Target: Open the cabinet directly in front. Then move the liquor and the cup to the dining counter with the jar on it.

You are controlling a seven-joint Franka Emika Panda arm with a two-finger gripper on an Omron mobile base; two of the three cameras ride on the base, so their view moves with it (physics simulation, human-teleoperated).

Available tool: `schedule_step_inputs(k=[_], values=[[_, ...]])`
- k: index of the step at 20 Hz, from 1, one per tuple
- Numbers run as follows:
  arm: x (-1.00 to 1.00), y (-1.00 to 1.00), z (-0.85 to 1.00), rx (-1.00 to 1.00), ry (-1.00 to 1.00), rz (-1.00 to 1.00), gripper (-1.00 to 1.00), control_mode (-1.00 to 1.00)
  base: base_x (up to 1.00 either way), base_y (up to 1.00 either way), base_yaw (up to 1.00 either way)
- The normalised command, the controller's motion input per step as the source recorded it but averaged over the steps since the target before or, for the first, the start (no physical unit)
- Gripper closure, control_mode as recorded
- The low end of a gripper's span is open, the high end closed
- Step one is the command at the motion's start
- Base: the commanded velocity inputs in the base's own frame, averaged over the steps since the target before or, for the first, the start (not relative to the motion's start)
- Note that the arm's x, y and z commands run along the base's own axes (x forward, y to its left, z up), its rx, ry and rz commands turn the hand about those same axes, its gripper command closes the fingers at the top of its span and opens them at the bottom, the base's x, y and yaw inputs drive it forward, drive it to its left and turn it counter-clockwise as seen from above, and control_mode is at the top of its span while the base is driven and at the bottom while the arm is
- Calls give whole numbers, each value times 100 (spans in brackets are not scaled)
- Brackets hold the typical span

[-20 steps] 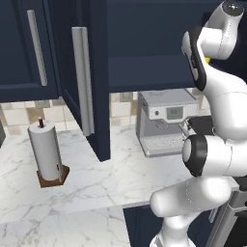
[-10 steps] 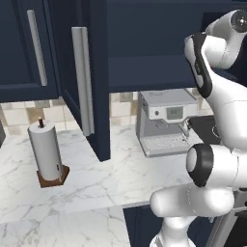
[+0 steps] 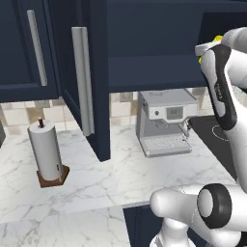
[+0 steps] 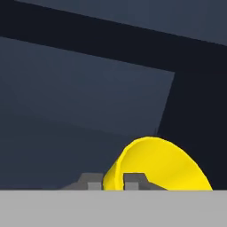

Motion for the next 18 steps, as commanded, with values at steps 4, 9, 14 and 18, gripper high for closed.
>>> schedule_step_inputs(k=[4,9,14,18], values=[[-100,49,-2,0,8,26,100,-100,0,0,0],[-100,55,-46,-1,30,26,100,-100,0,0,0],[-100,51,-100,-12,53,23,100,-100,0,0,0],[-48,17,-100,-24,17,4,100,-100,0,0,0]])
